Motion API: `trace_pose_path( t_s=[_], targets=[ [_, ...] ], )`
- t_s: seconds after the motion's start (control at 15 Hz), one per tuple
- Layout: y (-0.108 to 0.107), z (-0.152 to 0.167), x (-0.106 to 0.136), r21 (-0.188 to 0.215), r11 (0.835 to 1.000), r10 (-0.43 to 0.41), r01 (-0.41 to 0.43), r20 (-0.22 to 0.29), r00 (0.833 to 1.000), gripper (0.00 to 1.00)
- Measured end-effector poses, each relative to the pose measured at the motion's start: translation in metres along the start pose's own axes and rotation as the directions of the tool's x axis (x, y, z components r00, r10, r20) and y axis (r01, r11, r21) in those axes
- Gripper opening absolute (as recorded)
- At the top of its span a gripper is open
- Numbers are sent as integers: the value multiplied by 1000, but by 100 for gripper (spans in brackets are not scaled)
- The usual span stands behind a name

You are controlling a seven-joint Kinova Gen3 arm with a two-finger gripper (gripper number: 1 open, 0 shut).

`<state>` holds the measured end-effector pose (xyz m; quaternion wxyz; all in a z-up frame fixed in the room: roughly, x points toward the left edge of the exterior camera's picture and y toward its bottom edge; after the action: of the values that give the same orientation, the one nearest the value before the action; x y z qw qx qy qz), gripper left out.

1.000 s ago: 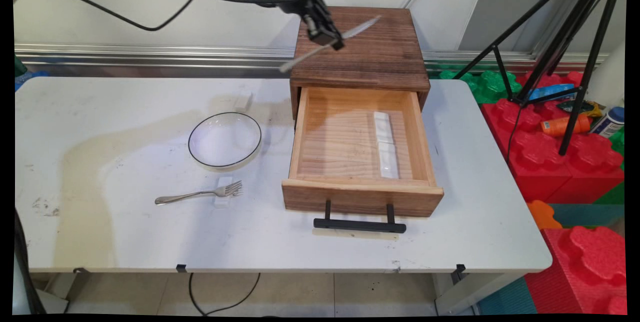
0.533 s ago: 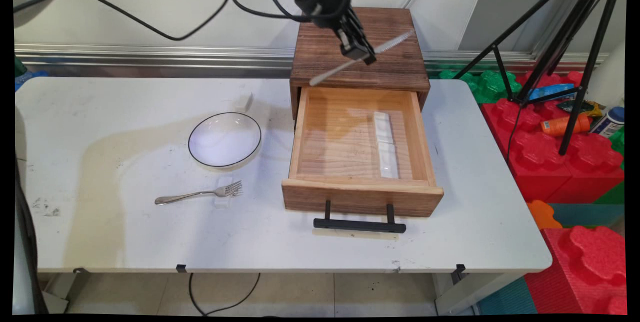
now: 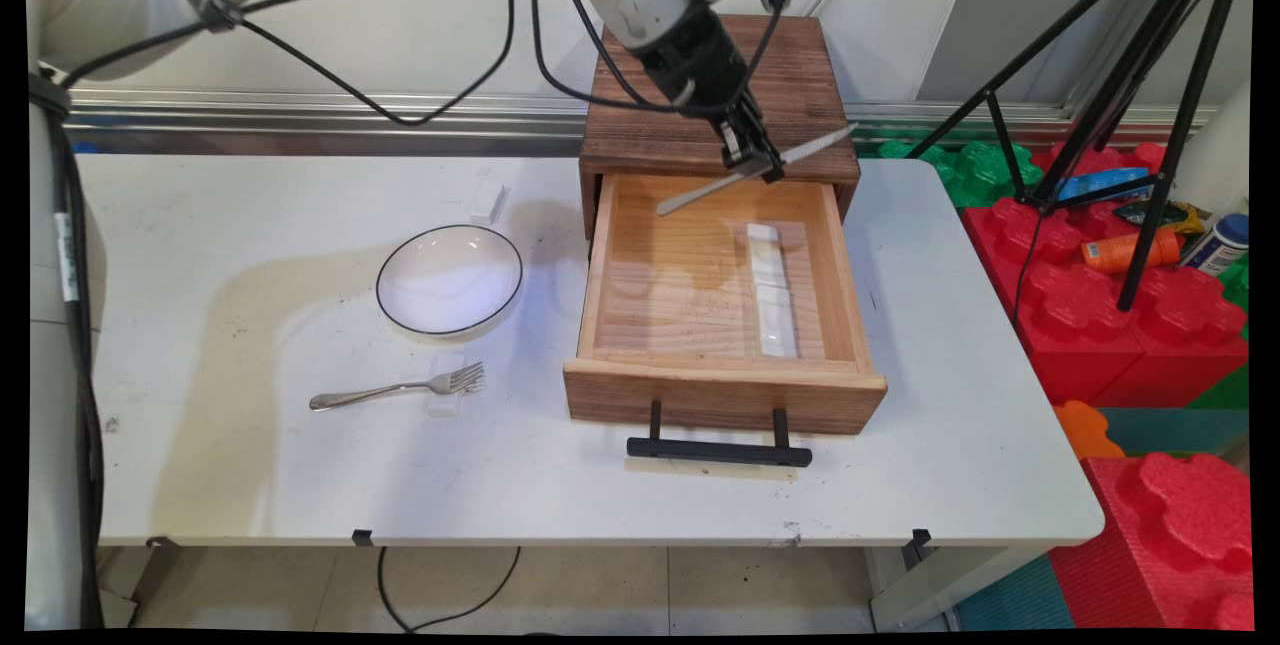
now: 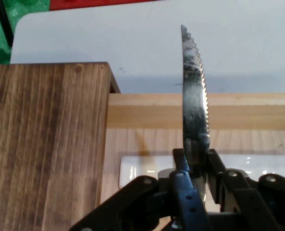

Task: Place the picked object into the drawer

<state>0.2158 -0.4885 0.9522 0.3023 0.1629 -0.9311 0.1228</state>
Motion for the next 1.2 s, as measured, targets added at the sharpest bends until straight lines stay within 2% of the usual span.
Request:
trace_pose_path(
  t_s=[0.53,1.2],
  targets=[
    [-9,59,-29,-29,999,22,-20,60,998,0],
    [-16,99,-58,-55,997,57,-50,116,992,0]
  ],
)
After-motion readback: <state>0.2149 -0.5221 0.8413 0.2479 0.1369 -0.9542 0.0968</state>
